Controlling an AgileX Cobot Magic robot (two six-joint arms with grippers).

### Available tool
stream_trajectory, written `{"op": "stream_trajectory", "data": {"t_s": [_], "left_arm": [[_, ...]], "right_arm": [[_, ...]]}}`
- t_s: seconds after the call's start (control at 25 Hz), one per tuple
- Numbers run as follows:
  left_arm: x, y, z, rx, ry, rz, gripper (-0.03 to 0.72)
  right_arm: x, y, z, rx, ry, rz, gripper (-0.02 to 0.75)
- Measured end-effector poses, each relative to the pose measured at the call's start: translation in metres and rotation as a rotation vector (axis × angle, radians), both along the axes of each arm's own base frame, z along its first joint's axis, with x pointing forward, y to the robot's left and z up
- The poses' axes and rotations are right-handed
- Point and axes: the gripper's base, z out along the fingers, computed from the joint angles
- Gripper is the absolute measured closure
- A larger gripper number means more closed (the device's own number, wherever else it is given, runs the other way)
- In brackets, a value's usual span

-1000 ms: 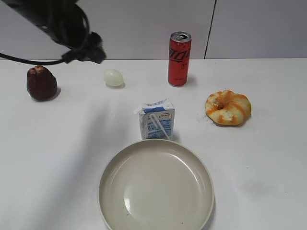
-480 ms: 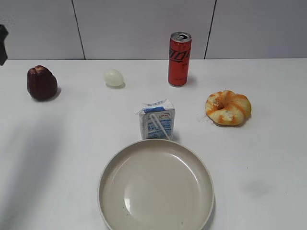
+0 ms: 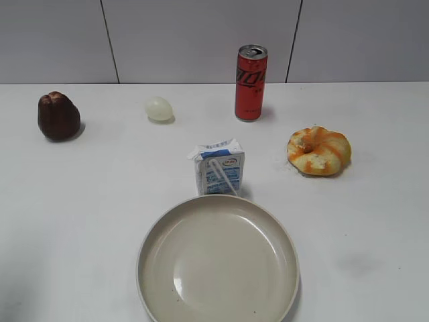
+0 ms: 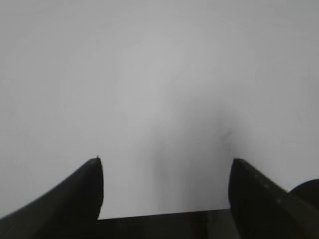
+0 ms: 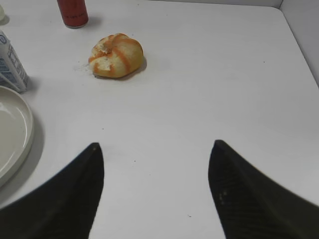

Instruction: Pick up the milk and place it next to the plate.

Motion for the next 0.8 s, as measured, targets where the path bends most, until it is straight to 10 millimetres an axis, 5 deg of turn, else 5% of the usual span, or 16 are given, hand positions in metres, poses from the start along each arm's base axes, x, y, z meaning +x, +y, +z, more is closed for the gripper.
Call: {"op": "stream_trajectory", "data": {"t_s": [0.24, 0.8], "left_arm": [[-0.051, 0.008, -0.013, -0.041, -0.115, 0.030, 0.098], [-0.109, 0.017, 0.003, -0.103, -0.460, 0.027, 0.098]], "right_arm": [[0.000, 0.000, 0.000, 0.000, 0.000, 0.000, 0.238], [0.000, 0.000, 0.000, 0.000, 0.000, 0.000, 0.238]]}}
